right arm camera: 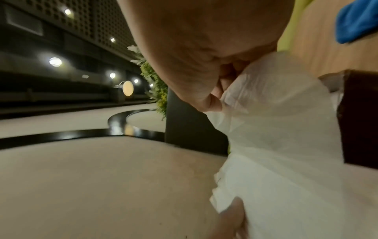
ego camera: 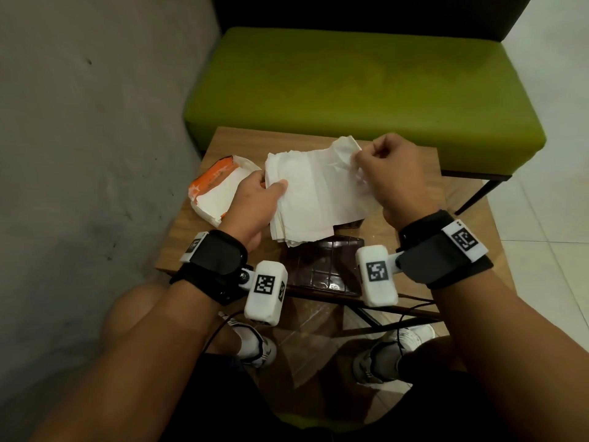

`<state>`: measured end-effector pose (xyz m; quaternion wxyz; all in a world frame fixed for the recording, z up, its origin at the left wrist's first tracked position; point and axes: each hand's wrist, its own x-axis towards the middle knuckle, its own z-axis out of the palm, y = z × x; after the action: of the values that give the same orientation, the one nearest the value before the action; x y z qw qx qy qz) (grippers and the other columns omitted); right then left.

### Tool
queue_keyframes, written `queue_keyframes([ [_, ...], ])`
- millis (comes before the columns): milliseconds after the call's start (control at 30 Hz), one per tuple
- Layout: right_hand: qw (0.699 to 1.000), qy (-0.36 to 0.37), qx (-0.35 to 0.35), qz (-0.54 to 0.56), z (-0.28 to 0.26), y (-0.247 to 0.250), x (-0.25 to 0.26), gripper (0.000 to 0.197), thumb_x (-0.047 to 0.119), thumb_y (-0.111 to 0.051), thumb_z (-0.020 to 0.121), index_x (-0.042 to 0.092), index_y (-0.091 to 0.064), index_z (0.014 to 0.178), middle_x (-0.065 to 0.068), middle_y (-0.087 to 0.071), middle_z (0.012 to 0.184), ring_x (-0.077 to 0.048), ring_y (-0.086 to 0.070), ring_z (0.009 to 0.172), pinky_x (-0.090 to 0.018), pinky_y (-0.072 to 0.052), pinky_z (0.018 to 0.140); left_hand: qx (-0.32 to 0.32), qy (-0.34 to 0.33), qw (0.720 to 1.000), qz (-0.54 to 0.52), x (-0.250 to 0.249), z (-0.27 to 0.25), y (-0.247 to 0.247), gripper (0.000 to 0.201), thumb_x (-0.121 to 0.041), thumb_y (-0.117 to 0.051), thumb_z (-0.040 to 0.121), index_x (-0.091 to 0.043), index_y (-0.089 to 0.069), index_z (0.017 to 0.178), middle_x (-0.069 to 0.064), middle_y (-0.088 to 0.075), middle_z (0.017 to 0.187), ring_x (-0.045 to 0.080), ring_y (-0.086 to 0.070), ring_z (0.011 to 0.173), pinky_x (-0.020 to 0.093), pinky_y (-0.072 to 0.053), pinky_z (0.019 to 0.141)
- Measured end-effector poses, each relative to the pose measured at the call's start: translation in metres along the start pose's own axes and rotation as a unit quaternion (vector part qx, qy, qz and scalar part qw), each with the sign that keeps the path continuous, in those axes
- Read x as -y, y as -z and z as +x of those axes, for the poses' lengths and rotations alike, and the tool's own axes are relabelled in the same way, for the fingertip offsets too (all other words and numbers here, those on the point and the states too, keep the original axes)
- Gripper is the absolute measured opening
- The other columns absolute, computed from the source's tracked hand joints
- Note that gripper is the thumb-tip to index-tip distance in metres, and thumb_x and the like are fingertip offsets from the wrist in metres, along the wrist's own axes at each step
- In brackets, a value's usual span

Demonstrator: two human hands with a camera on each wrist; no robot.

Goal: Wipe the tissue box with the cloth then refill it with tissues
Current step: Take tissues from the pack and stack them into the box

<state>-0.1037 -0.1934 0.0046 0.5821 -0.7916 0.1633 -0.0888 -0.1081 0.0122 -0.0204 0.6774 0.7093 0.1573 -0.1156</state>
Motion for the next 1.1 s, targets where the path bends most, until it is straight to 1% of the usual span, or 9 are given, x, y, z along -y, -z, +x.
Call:
queue_keyframes([
  [100,0.994,0.079,-0.018,-0.072,-0.006,-0.010,0.007,0.007,0.012,-0.066,0.088,0.015,-0.060,0.088,0.005,-0.058,0.076,-0.010,-0.052,0.068,-0.029,-0.046,0.062,-0.022,-0.024,0.999,0.031,-0.003,-0.003,-0.005,0.033,-0.015,-0.059,0.110,-0.011,-0.060,0.143,0.002,-0.071,0.126,0.018,-0.071,0.112,0.029,-0.061,0.085],
  [200,0.985,0.129,-0.011,-0.115,-0.018,-0.024,0.013,0.010,0.011,-0.068,0.087,0.016,-0.060,0.088,0.007,-0.057,0.075,-0.009,-0.051,0.067,-0.028,-0.043,0.062,-0.035,-0.039,0.997,0.060,-0.004,-0.006,-0.008,0.038,-0.017,-0.060,0.109,-0.011,-0.058,0.146,0.004,-0.069,0.131,0.021,-0.069,0.116,0.031,-0.060,0.086],
  [367,0.987,0.126,0.042,-0.095,-0.031,-0.046,0.010,0.015,0.013,-0.073,0.085,0.017,-0.059,0.092,0.010,-0.055,0.072,-0.006,-0.052,0.064,-0.027,-0.038,0.059,-0.044,-0.054,0.995,0.068,-0.003,-0.010,-0.012,0.033,-0.017,-0.061,0.107,-0.011,-0.062,0.140,0.003,-0.072,0.122,0.018,-0.071,0.108,0.026,-0.058,0.076],
  [467,0.986,0.125,0.080,-0.081,-0.040,-0.052,0.007,0.017,0.025,-0.077,0.090,0.014,-0.065,0.096,0.009,-0.060,0.074,-0.007,-0.058,0.068,-0.021,-0.044,0.061,-0.041,-0.051,0.996,0.056,-0.002,-0.011,-0.013,0.030,-0.018,-0.060,0.108,-0.011,-0.064,0.137,0.003,-0.076,0.119,0.016,-0.073,0.105,0.029,-0.061,0.079],
  [567,0.989,0.097,0.100,-0.040,-0.043,-0.052,0.002,0.035,0.043,-0.065,0.102,0.012,-0.067,0.085,0.001,-0.064,0.070,-0.020,-0.065,0.065,-0.041,-0.058,0.065,-0.027,-0.040,0.999,0.023,0.000,-0.011,-0.012,0.028,-0.012,-0.059,0.108,-0.010,-0.065,0.135,0.005,-0.078,0.118,0.017,-0.076,0.105,0.030,-0.065,0.082],
  [767,0.985,0.087,0.148,-0.008,-0.046,-0.042,0.002,0.053,0.046,-0.046,0.111,0.012,-0.048,0.070,0.006,-0.043,0.065,-0.011,-0.039,0.062,-0.036,-0.034,0.064,-0.005,-0.015,1.000,-0.009,0.003,-0.009,-0.009,0.027,-0.015,-0.062,0.107,-0.010,-0.066,0.134,0.010,-0.080,0.116,0.026,-0.079,0.106,0.047,-0.065,0.096],
  [933,0.985,0.095,0.130,-0.063,-0.040,-0.041,-0.007,0.045,0.046,-0.042,0.107,0.013,-0.072,0.112,-0.004,-0.075,0.099,-0.025,-0.070,0.085,-0.056,-0.060,0.079,-0.004,-0.015,1.000,-0.008,0.005,-0.007,-0.008,0.032,-0.015,-0.060,0.109,-0.010,-0.062,0.141,0.010,-0.076,0.125,0.025,-0.076,0.112,0.048,-0.063,0.100],
  [1000,0.979,0.130,0.135,-0.083,-0.040,-0.039,-0.010,0.030,0.024,-0.052,0.105,0.018,-0.073,0.125,0.006,-0.072,0.109,-0.011,-0.068,0.085,-0.047,-0.062,0.086,-0.002,-0.014,1.000,-0.014,0.006,-0.006,-0.008,0.033,-0.014,-0.059,0.109,-0.010,-0.062,0.141,0.010,-0.076,0.126,0.025,-0.076,0.112,0.048,-0.063,0.101],
  [1100,0.954,0.224,0.168,-0.110,-0.048,-0.037,-0.009,0.022,0.011,-0.066,0.100,0.019,-0.080,0.115,0.007,-0.068,0.103,0.002,-0.061,0.079,-0.019,-0.053,0.077,0.014,-0.011,0.999,-0.031,0.009,-0.006,-0.008,0.032,-0.011,-0.059,0.108,-0.014,-0.065,0.140,0.010,-0.078,0.124,0.029,-0.076,0.114,0.051,-0.063,0.100],
])
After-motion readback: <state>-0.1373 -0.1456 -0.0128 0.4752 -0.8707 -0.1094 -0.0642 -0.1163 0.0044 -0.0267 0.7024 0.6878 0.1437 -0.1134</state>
